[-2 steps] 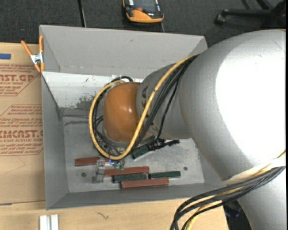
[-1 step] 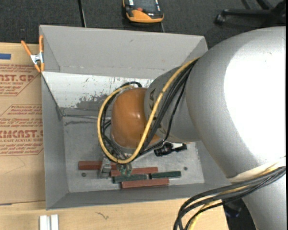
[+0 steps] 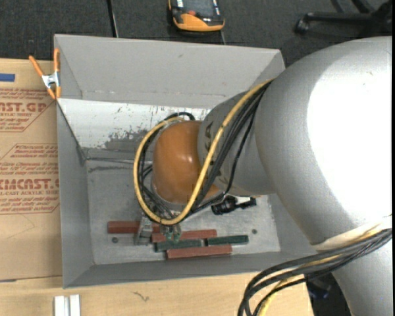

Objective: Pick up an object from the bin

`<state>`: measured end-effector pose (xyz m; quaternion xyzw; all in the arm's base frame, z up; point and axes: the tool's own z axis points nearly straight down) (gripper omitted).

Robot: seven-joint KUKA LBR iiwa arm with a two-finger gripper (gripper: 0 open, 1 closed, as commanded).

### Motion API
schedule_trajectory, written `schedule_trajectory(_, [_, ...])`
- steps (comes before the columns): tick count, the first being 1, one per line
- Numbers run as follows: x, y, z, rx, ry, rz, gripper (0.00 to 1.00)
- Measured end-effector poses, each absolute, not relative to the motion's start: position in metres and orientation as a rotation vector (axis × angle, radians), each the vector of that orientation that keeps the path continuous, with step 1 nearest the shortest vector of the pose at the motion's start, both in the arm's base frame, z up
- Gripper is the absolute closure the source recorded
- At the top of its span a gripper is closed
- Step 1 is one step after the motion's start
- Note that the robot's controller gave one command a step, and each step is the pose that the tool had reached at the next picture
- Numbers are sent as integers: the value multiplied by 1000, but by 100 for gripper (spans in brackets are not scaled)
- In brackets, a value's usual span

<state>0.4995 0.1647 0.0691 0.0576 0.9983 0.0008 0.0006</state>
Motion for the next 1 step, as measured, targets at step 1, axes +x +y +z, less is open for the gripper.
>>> schedule_trajectory(1, [498, 164, 73, 181, 3139, 0, 100])
